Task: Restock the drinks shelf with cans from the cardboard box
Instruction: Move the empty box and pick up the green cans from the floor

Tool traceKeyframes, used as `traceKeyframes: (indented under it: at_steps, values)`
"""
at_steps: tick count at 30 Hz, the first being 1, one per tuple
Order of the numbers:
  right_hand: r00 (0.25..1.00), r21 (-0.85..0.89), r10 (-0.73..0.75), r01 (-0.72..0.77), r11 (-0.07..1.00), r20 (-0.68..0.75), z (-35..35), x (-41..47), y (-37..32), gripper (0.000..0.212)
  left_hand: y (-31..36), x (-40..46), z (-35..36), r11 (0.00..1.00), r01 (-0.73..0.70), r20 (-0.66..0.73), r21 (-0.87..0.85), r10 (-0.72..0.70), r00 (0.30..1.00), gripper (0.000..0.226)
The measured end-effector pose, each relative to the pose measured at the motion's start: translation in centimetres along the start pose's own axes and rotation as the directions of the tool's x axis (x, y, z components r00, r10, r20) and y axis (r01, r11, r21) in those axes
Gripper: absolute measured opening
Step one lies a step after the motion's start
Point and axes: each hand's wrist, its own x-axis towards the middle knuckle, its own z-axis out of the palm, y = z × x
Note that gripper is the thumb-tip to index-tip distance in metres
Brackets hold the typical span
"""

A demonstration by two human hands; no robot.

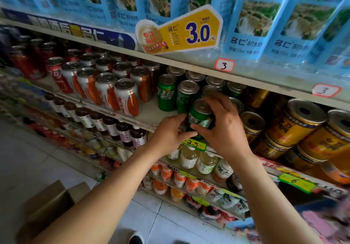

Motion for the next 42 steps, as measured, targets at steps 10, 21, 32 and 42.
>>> traceKeyframes:
  at_steps: [10, 21, 32, 42]
  values:
    - [0.959, 0.472, -0.281, 0.226, 0.852, 0.048, 7.2, -3.6, -7.4, 0.013, -6.7, -10.2, -6.3, 0.946, 0.321, -0.425, -0.042, -0.308, 0.851, 0.031]
    - [0.557, 0.356, -0.188, -0.209, 0.911, 0.809, 33.2, -8.3, -14.7, 0.021, -26.0, -30.4, -12.3, 0.446, 0.847, -0.408, -0.291, -0.858, 0.312, 0.032]
    - [0.265, -0.031, 0.157, -0.426, 0.904, 0.951, 70.6, -20.7, -12.7, 0.023, -53.2, -40.6, -13.3, 0.339, 0.869, -0.305, -0.361, -0.923, 0.234, 0.026]
    - [0.373, -0.118, 0.254, -0.352, 0.929, 0.892, 101.5, -23.9, -6.4, 0.087, -75.4, -44.0, -9.4, 0.351, 0.925, -0.284, -0.146, -0.910, 0.301, 0.054]
